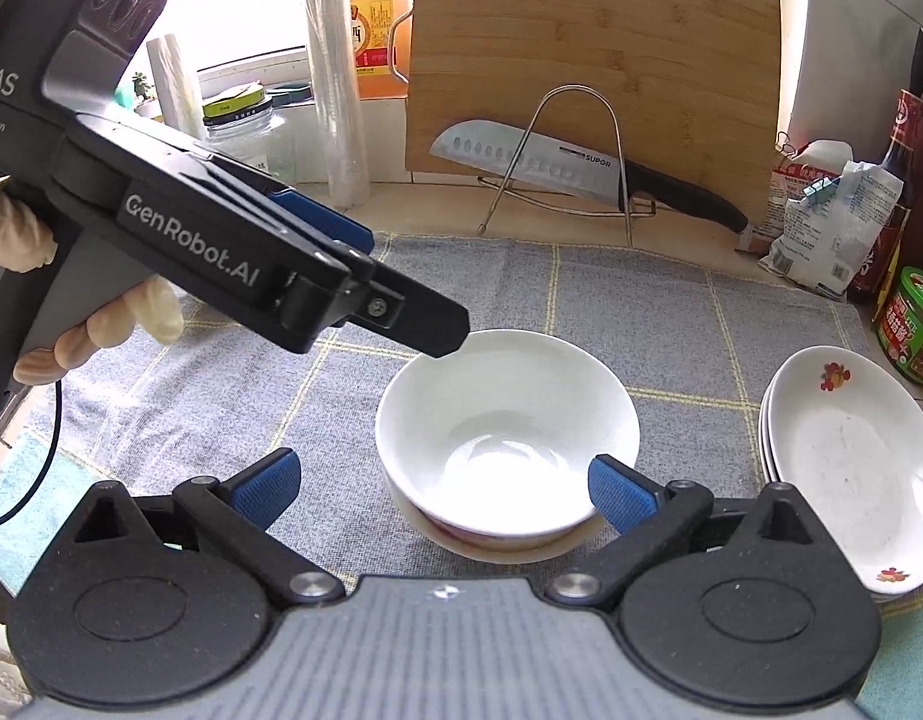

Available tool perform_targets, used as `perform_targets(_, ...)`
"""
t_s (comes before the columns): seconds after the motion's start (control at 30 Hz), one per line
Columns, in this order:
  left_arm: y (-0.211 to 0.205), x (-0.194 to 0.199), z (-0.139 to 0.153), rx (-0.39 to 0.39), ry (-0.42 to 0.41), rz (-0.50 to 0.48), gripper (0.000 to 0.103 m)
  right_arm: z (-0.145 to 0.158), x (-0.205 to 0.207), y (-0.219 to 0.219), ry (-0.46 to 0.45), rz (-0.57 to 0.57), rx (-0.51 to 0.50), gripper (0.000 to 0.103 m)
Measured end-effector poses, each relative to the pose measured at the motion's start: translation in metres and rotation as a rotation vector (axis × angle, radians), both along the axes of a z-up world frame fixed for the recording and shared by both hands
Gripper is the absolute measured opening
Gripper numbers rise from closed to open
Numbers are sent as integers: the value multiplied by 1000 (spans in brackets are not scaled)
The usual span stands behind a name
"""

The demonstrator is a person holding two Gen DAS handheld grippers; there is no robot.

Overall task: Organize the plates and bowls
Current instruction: 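Withdraw the left tool from the stacked bowls, then move the right tool into the last pink-flowered bowl by the jar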

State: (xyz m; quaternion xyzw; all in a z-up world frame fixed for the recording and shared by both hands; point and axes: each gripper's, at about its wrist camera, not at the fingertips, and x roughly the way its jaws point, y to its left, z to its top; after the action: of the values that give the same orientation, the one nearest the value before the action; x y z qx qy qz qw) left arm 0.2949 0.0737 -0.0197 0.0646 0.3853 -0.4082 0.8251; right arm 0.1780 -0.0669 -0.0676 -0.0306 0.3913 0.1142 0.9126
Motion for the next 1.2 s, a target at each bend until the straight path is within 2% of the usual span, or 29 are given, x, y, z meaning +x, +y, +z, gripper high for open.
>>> perform_targets(0.07,9,-2,-1,-26,0,25,95,3,0,2,-11,-9,-10,103)
perform_targets(0.17,27,-6,-3,-22,-46,95,99,4,2,5,-11,-33,-36,103)
perform_targets(0.4,70,-15,-13,-14,-46,186,100,6,3,23,-14,-53,-70,103)
perform_targets(0.5,85,-23,-17,-17,-56,226,100,6,3,30,-19,-35,-75,103)
perform_targets(0.67,101,-37,-22,8,-59,335,101,8,4,38,-42,60,-81,103)
perform_targets(0.8,109,-46,-27,58,-48,453,101,10,7,38,-70,142,-85,103)
perform_targets(0.9,112,-48,-33,123,-63,532,101,14,9,37,-84,171,-70,103)
perform_targets(1.0,114,-48,-40,171,-96,574,101,16,17,37,-77,183,-46,103)
perform_targets(1.1,118,-43,-46,190,-88,598,101,19,24,41,-80,188,-57,103)
perform_targets(1.2,118,-35,-49,229,-129,606,101,21,35,49,-66,199,-58,103)
